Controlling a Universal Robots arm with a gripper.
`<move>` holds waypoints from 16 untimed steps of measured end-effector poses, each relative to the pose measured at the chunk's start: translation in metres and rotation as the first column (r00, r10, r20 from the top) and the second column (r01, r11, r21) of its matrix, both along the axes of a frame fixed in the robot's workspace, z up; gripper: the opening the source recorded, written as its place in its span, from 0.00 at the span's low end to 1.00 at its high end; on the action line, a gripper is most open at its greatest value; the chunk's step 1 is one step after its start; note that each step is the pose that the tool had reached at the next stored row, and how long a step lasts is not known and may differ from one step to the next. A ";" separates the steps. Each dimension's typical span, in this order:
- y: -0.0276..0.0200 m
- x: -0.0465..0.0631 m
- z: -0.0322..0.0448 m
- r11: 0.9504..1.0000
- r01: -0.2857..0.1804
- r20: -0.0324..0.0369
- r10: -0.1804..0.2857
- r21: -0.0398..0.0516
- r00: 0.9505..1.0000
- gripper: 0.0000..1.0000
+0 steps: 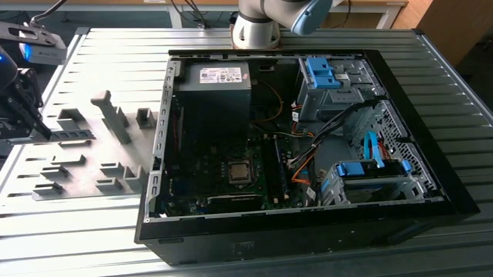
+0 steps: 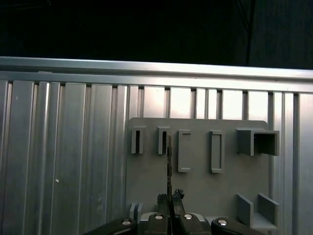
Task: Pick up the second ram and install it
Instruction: 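Pick up the second ram and move it above second insertion slot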
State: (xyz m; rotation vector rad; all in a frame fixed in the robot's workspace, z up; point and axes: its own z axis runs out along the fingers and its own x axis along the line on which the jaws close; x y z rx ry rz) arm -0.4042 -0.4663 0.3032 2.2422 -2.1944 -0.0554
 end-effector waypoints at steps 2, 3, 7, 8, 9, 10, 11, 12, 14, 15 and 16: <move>0.0000 0.000 0.0025 1.000 0.000 0.000 0.000 0.000 1.000 0.14; 0.0000 0.000 0.0040 1.000 0.000 0.000 0.000 0.000 1.000 0.14; 0.0000 0.000 0.0094 1.000 0.000 0.000 0.000 0.000 1.000 0.14; 0.0000 0.000 0.0107 1.000 0.000 0.000 0.000 0.000 1.000 0.14; 0.0000 0.000 0.0119 1.000 0.000 0.000 0.000 0.000 1.000 0.14; 0.0000 0.000 0.0130 1.000 0.000 0.000 0.000 0.000 1.000 0.14; 0.0000 0.000 0.0140 1.000 0.000 0.000 0.000 0.000 1.000 0.14; 0.0000 0.000 0.0151 1.000 0.000 0.000 0.000 0.000 1.000 0.14; 0.0001 0.000 0.0173 1.000 0.000 0.000 0.000 0.000 1.000 0.14; 0.0001 0.000 0.0184 1.000 0.000 0.000 0.000 0.000 1.000 0.14; 0.0002 0.000 0.0195 1.000 0.000 0.000 0.000 0.000 1.000 0.14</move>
